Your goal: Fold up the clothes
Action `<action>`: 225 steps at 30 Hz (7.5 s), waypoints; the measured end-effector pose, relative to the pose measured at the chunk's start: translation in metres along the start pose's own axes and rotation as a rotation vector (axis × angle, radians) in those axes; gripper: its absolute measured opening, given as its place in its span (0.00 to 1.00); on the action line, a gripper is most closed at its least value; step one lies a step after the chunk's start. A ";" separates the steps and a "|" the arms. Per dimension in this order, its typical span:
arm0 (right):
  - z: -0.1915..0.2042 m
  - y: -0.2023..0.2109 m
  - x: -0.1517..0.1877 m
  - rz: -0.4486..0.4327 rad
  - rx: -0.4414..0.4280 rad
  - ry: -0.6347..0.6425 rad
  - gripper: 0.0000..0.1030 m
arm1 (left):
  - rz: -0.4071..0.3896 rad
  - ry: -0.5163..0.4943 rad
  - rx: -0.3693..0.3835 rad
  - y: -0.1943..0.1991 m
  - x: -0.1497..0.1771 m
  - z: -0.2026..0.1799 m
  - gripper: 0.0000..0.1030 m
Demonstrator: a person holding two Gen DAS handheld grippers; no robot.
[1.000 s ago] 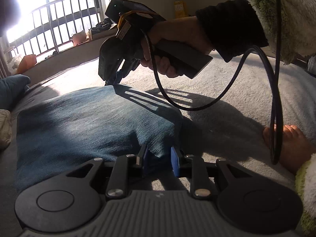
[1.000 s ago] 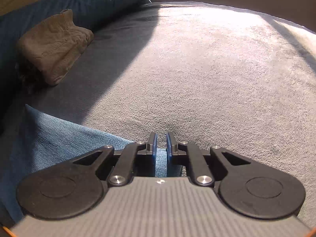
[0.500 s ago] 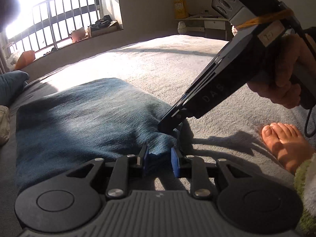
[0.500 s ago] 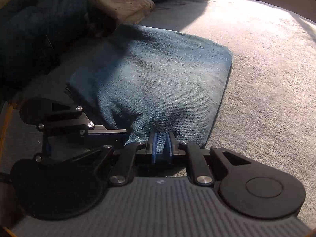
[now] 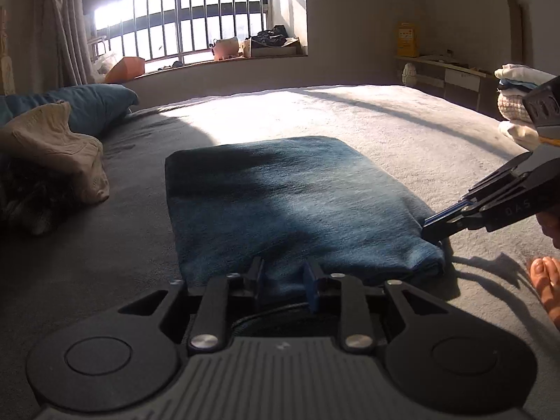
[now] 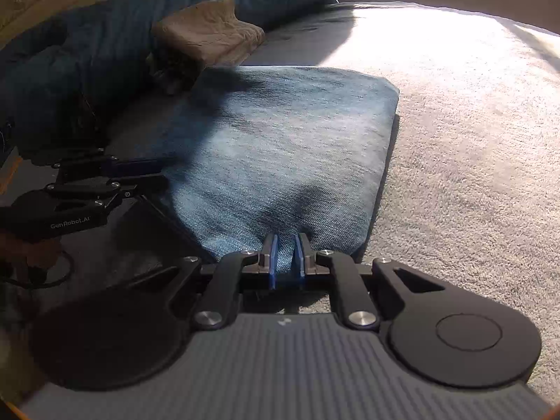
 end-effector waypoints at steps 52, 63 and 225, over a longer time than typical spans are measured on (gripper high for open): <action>-0.008 0.003 0.008 -0.028 -0.013 -0.116 0.09 | 0.120 0.333 -0.259 -0.097 -0.094 0.119 0.25; -0.005 0.005 0.010 -0.034 0.007 -0.112 0.09 | 0.034 0.326 -0.133 0.006 -0.083 0.070 0.24; 0.017 0.004 0.013 -0.091 0.001 -0.097 0.41 | 0.275 0.160 -0.217 -0.028 -0.037 -0.034 0.90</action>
Point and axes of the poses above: each gripper's, at about its wrist camera, not at the fingertips, and y roughly against the way its jaws point, z to its left, x to its underside, the point moved 2 cm from there along -y, roughly the way its jaws point
